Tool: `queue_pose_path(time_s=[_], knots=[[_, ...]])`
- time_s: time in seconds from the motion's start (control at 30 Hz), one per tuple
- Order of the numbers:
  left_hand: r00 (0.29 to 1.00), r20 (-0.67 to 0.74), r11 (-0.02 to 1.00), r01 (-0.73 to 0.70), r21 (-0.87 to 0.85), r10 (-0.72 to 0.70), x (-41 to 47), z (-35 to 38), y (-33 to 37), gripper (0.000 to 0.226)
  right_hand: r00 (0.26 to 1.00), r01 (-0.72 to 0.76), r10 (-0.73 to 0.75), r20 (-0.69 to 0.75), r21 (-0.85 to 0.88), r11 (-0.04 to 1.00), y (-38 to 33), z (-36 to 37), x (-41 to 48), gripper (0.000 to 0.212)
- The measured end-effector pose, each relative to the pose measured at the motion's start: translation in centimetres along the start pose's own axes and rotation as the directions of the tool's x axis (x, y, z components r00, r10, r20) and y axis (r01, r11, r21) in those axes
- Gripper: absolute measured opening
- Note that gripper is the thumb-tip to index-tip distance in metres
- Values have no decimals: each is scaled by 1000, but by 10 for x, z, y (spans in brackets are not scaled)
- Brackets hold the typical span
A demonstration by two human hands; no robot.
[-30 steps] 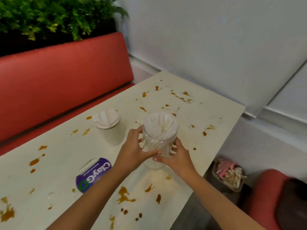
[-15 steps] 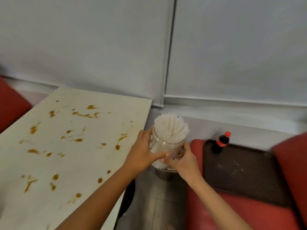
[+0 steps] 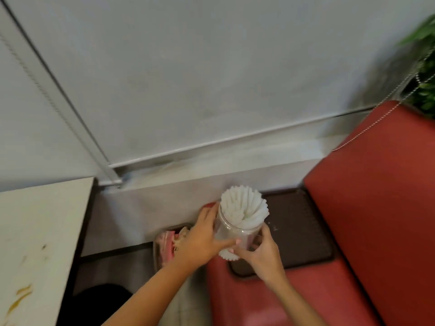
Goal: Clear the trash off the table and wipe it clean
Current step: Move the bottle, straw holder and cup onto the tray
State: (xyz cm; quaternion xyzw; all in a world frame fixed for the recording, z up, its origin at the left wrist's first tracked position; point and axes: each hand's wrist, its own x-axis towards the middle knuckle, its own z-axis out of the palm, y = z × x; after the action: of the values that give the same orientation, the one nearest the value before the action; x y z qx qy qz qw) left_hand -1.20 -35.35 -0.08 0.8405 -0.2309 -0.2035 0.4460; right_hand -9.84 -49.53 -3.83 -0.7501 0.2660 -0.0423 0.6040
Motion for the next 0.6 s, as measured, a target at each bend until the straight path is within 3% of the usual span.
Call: queue_pose_path(time_s=[0.2, 0.33, 0.47, 0.6], knots=[[982, 188, 994, 27, -110, -6, 69, 83, -10, 100, 992, -82, 76, -98, -55, 995, 60, -60, 44, 94], [973, 231, 990, 49, -130, -18, 103, 130, -25, 108, 985, -123, 114, -130, -67, 990, 99, -81, 73, 91], [970, 244, 985, 31, -169, 11, 136, 159, -41, 101, 979, -122, 108, -175, -70, 990, 129, -91, 103, 84], [967, 253, 980, 32, -196, 19, 163, 189, -64, 97, 970, -113, 93, -223, -76, 991, 163, -95, 128, 91]])
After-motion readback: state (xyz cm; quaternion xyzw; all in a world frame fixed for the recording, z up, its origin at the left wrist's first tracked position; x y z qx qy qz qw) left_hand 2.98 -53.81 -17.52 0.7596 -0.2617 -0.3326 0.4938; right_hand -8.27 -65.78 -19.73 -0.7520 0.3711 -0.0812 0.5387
